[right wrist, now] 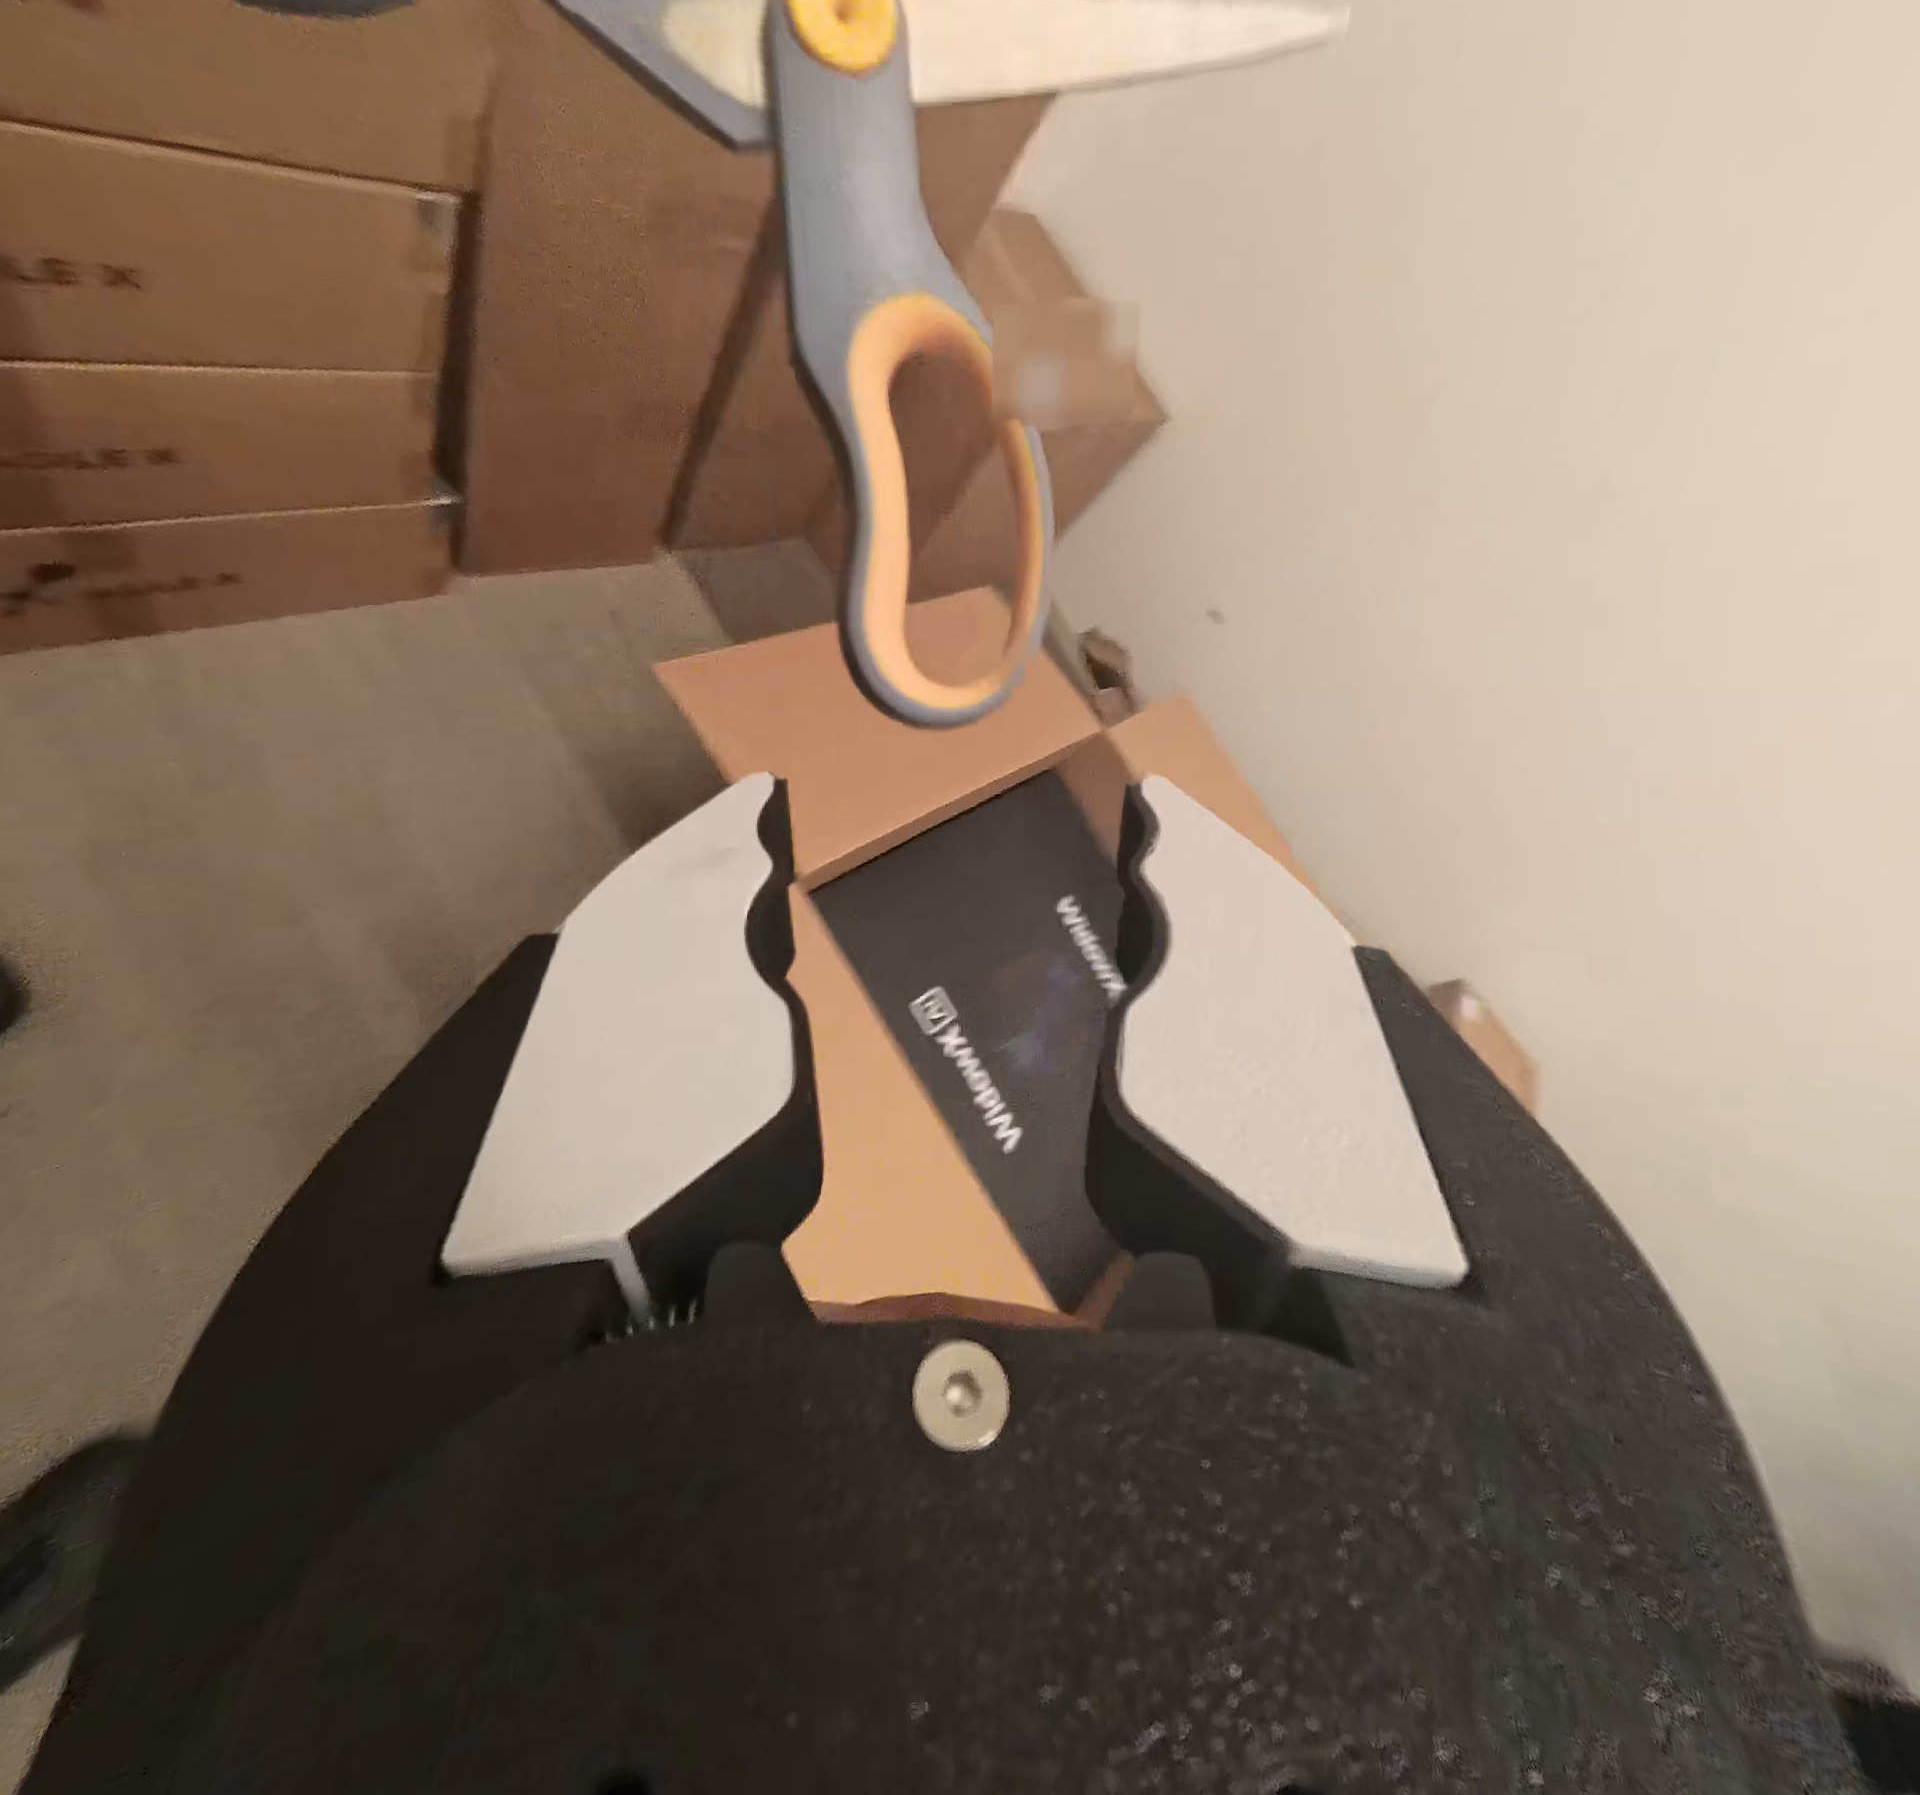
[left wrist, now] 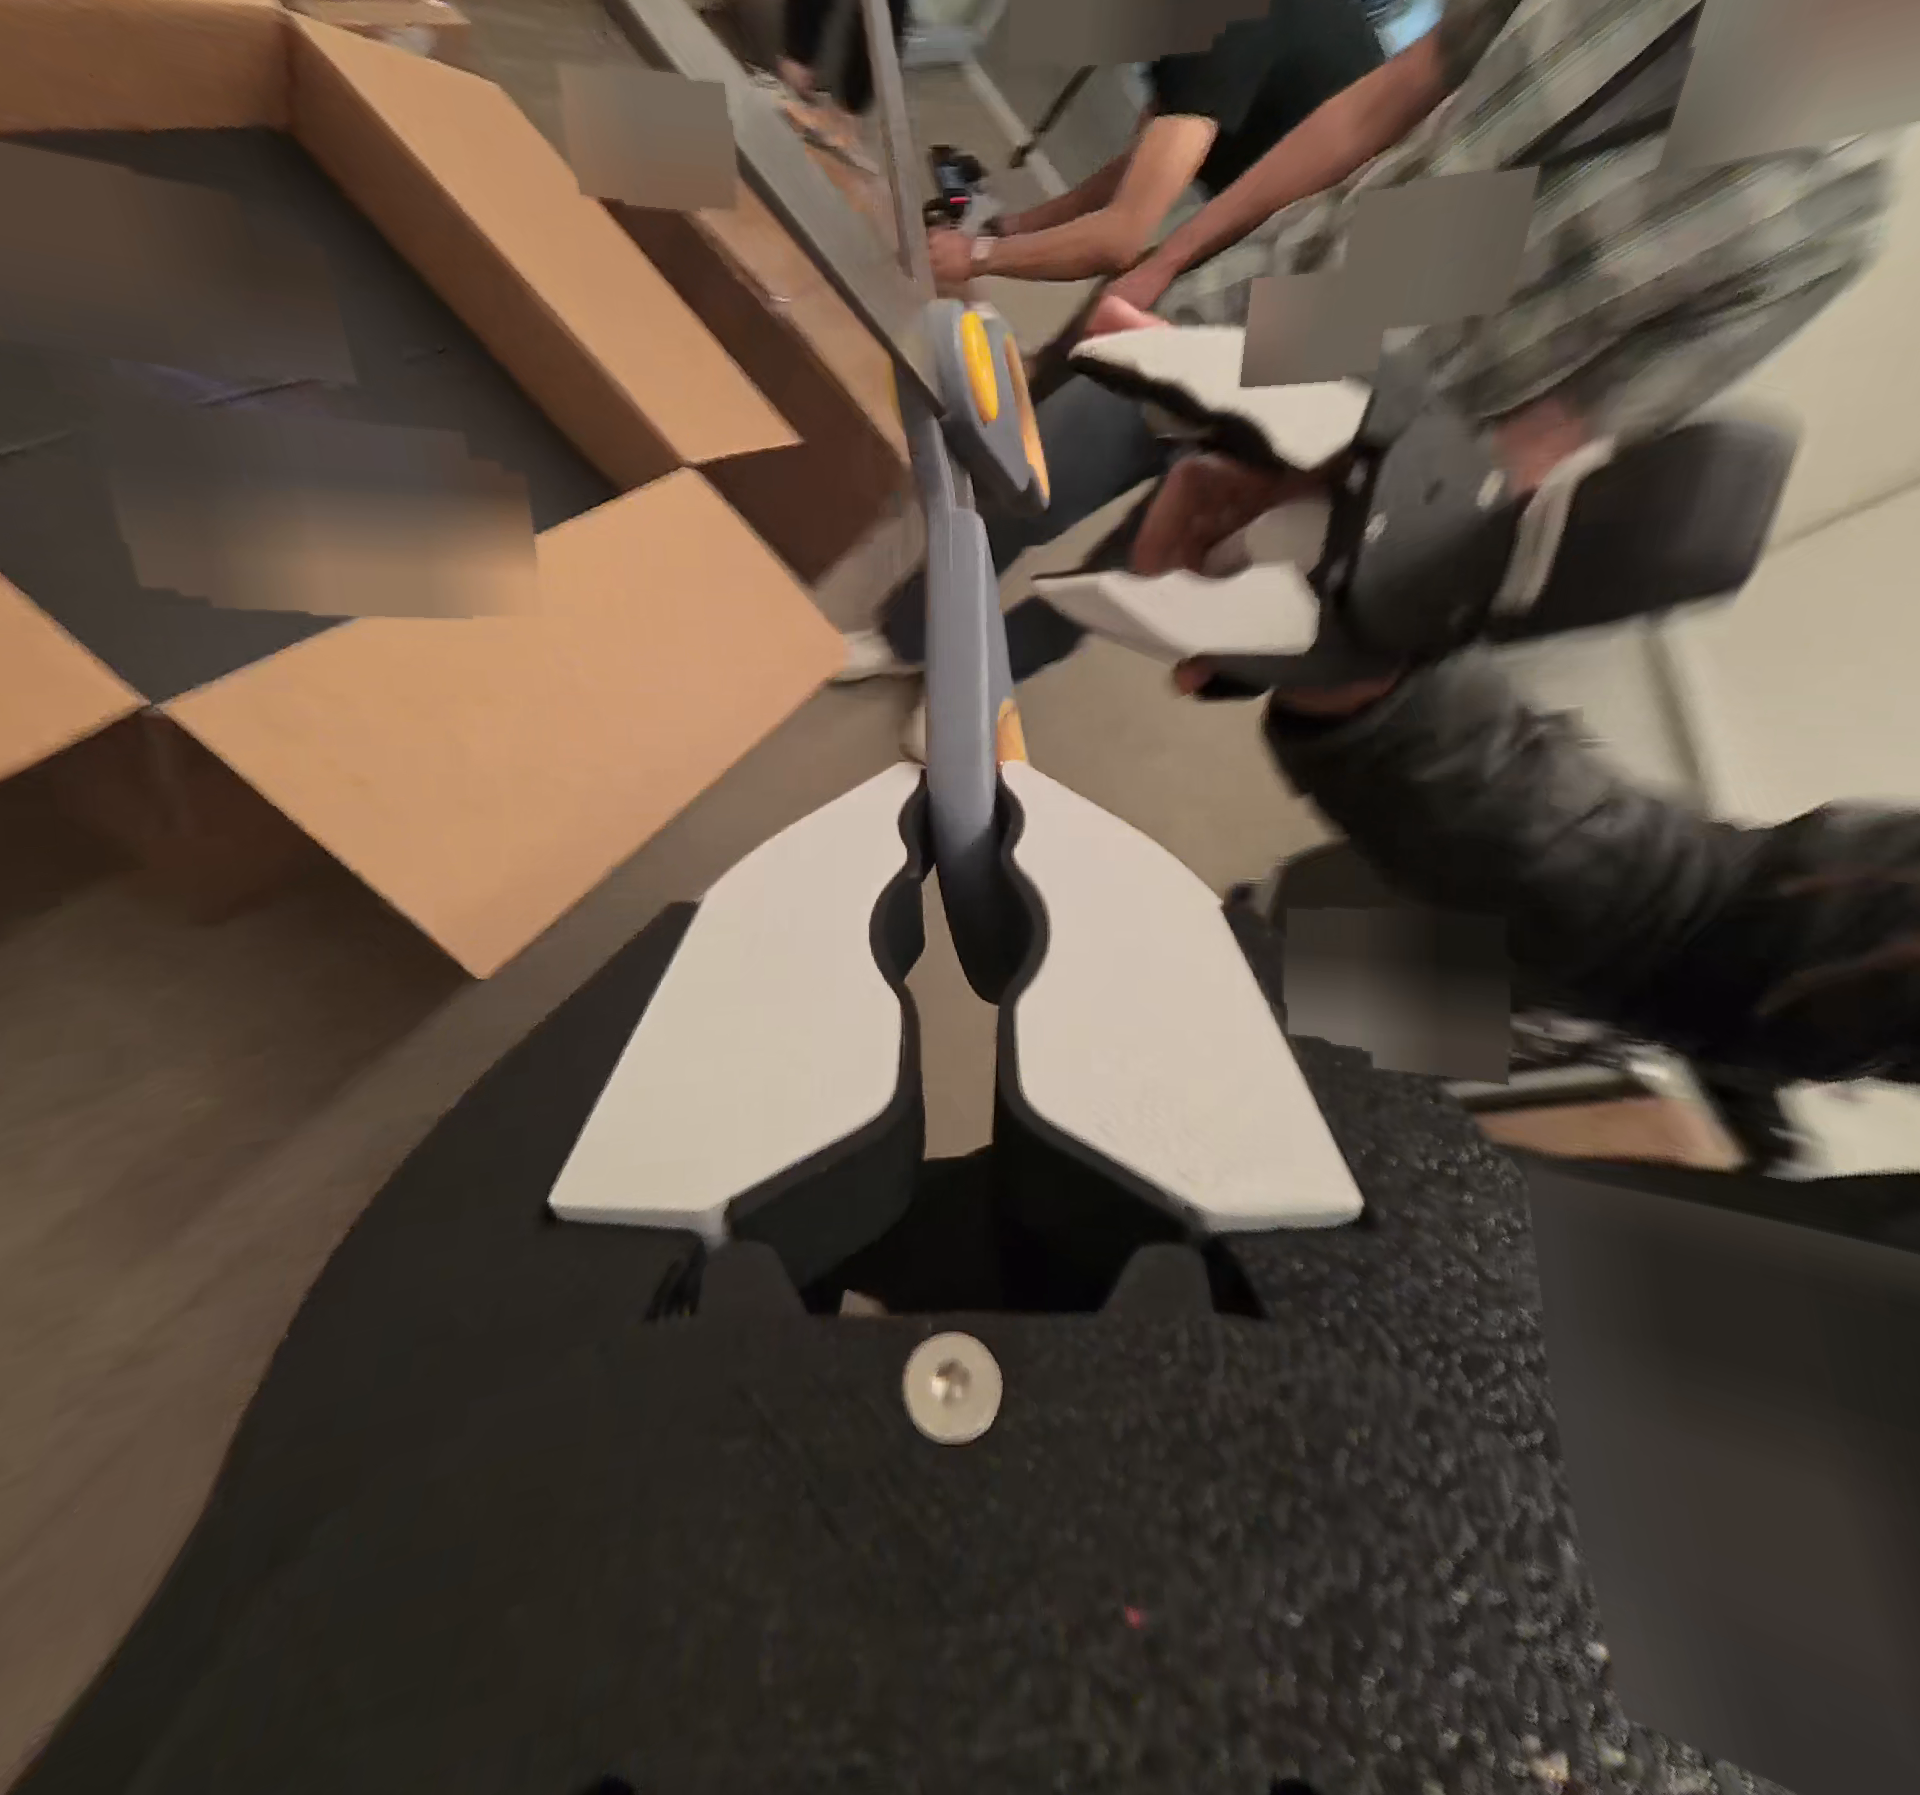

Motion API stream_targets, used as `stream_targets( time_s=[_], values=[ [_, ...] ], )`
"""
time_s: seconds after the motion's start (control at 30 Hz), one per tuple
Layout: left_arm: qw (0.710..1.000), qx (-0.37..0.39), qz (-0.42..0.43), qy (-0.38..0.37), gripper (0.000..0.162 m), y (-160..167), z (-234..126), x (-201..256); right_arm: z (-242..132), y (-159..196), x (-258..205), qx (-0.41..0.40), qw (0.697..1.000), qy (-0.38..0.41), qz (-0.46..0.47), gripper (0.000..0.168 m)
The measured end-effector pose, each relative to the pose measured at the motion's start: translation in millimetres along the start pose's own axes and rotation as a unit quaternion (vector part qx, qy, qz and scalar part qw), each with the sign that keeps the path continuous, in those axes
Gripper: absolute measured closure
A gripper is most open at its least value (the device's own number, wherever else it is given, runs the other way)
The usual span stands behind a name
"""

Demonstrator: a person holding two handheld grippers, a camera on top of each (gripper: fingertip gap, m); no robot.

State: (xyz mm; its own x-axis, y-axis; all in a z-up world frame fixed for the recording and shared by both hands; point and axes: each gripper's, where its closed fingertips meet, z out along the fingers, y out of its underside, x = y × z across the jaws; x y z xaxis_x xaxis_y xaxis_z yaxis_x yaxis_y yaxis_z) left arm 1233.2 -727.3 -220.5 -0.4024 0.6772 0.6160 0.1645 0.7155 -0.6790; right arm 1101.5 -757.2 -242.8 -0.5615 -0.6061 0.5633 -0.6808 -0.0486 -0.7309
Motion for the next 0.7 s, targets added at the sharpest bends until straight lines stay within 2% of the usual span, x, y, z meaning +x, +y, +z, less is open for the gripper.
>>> stream_targets(
  time_s=[0.1,0.2,0.27,0.33,0.4,0.5,0.57,0.7],
  values=[
    [0.998,-0.013,-0.042,0.043,0.154,-13.4,-26.6,-18.6,30.6,-32.3,-4.0,-0.011,0.995,0.082,-0.053,0.105],
    [0.997,-0.038,-0.04,0.052,0.154,-24.7,-51.4,-31.5,53.4,-69.3,0.5,-0.001,0.979,0.176,-0.105,0.109],
    [0.996,-0.051,-0.034,0.063,0.154,-33.1,-66.3,-34.1,62.9,-94.8,0.4,0.011,0.966,0.226,-0.127,0.12],
    [0.995,-0.057,-0.037,0.078,0.154,-41.7,-80.3,-35.7,72.3,-114.6,-3.6,0.017,0.955,0.257,-0.149,0.14],
    [0.994,-0.061,-0.033,0.079,0.154,-48.7,-92.0,-41.5,80.8,-129.9,-8.7,0.023,0.951,0.267,-0.154,0.156],
    [0.995,-0.056,-0.022,0.077,0.154,-57.8,-103.2,-50.8,90.8,-141.8,-7.8,0.015,0.952,0.267,-0.146,0.157],
    [0.998,-0.039,0.0,0.049,0.152,-67.0,-106.4,-62.9,97.2,-144.9,-7.1,0.006,0.959,0.249,-0.137,0.157],
    [0.992,-0.025,0.112,-0.056,0.119,-80.9,-109.4,-99.0,114.9,-132.2,-11.5,-0.049,0.977,0.172,-0.115,0.157]
  ],
)
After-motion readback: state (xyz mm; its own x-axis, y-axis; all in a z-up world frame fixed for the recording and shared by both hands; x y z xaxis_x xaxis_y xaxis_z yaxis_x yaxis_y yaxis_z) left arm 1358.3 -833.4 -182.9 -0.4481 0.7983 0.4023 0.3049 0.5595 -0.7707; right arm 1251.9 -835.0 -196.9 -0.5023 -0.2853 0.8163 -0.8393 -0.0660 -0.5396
